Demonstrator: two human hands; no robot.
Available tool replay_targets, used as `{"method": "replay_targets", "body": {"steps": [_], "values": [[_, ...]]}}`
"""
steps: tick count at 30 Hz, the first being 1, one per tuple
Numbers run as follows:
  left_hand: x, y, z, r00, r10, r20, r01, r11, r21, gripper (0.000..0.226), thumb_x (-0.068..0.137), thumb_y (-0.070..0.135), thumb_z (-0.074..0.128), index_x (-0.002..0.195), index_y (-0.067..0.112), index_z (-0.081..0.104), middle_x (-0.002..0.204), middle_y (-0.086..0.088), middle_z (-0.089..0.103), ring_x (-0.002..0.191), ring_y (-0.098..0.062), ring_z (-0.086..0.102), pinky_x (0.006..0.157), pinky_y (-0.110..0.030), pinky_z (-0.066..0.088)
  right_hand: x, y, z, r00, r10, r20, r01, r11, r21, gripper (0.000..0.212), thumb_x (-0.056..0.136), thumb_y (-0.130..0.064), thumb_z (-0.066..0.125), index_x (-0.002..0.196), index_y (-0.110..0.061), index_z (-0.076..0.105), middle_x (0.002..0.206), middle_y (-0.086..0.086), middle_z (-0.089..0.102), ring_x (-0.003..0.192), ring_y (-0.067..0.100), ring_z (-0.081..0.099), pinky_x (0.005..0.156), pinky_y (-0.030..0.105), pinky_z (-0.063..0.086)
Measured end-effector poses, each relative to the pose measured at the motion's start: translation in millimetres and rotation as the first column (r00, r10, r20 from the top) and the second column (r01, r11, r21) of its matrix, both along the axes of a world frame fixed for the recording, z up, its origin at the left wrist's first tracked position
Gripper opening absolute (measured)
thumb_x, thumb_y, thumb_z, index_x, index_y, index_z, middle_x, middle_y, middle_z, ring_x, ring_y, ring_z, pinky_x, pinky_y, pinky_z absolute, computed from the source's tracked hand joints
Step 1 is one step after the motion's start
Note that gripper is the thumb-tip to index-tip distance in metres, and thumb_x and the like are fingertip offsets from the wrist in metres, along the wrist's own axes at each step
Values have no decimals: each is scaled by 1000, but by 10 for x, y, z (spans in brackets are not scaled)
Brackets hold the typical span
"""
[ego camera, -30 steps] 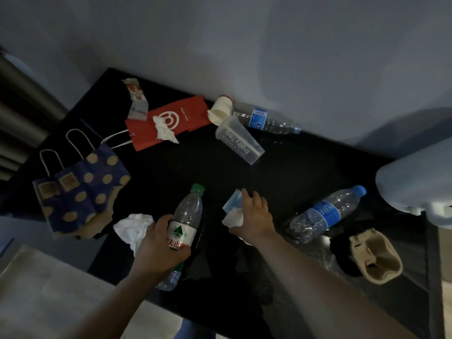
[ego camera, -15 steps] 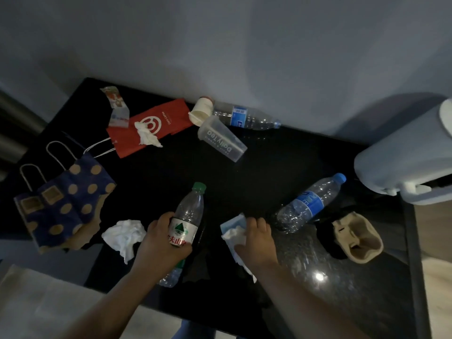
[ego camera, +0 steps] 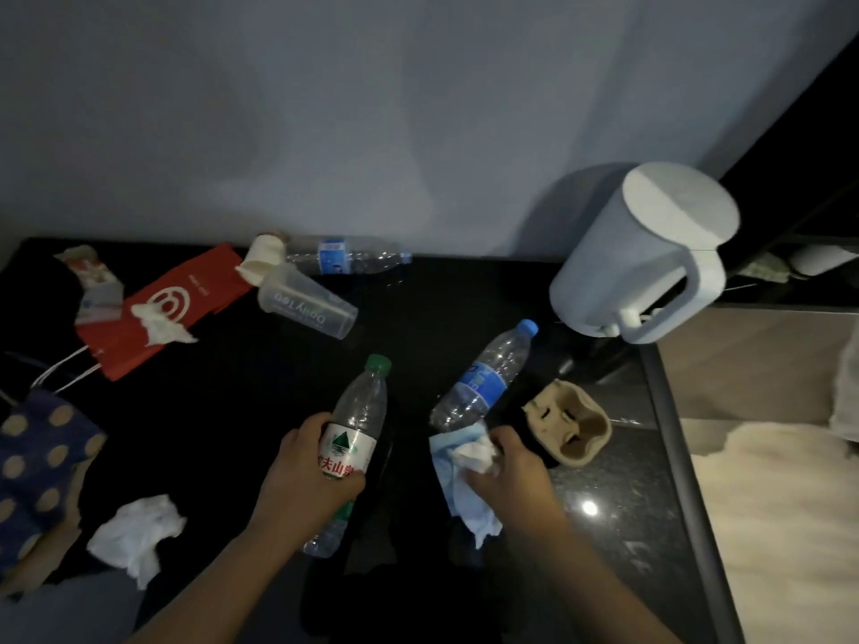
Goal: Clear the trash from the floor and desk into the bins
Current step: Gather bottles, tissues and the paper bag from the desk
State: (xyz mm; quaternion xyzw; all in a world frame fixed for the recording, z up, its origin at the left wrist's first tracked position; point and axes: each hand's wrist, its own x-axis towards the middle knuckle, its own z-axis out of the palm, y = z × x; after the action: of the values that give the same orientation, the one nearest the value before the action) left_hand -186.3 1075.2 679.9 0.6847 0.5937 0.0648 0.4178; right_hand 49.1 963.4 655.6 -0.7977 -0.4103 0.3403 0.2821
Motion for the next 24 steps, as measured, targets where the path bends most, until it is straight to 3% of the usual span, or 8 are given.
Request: {"method": "replay_targets", "body": {"steps": [4,6,8,10,14,16,19,24], "values": [[349,6,70,999,-51,19,51,999,11,80,60,33,79,130,32,41,113,3,52,90,-10,60,75,-35,56,533,-139,131,981,-177,82,168,980,111,36,79,-28,75,110,-28,55,83,-21,57,72,-12,53,54,6,41],[510,17,110,997,-74,17,73,997,16,81,60,33,80,130,34,40,115,4,50,91,-9,59,77,-35,56,779,-152,142,963,-242,117,227,966,124,48,79,-28,74,122,-25,53,98,-17,58,86,-4,56,65,8,39],[670,19,149,996,-88,22,87,996,30,81,61,32,80,131,34,39,115,5,49,91,-8,58,76,-33,55,977,-136,111,953,-252,169,247,968,52,61,77,-29,75,131,-18,49,117,1,55,105,16,55,77,23,41],[822,16,180,995,-97,34,96,995,40,81,61,31,81,131,33,40,115,4,51,91,-9,60,76,-33,56,1083,-126,59,953,-210,217,228,972,-62,80,74,-34,78,141,-15,39,134,10,43,124,26,42,92,32,41],[1038,-13,227,994,-96,49,94,995,42,81,61,31,82,131,33,41,116,4,52,93,-12,61,78,-34,57,1126,-123,-53,962,-113,249,171,959,-224,113,68,-52,78,153,-22,10,158,6,7,145,31,6,116,48,24],[1098,-39,238,994,-94,52,92,995,43,80,61,30,82,130,34,41,114,4,54,92,-14,62,78,-35,57,1123,-108,-131,976,-66,205,123,953,-278,120,66,-54,78,153,-27,-1,159,5,-7,146,34,-6,117,52,16],[1156,-80,249,996,-70,55,68,997,46,81,63,28,83,132,33,40,115,4,53,93,-13,61,75,-29,56,1117,-85,-245,985,-27,169,78,950,-302,125,64,-53,80,151,-28,-6,159,7,-11,146,35,-11,116,51,14],[1177,-77,327,998,-39,46,36,998,54,81,64,27,82,133,33,39,117,6,51,94,-10,60,72,-22,52,1119,-26,-298,968,-54,243,116,961,-250,119,65,-50,78,151,-30,-2,155,6,8,142,30,8,111,47,30]]}}
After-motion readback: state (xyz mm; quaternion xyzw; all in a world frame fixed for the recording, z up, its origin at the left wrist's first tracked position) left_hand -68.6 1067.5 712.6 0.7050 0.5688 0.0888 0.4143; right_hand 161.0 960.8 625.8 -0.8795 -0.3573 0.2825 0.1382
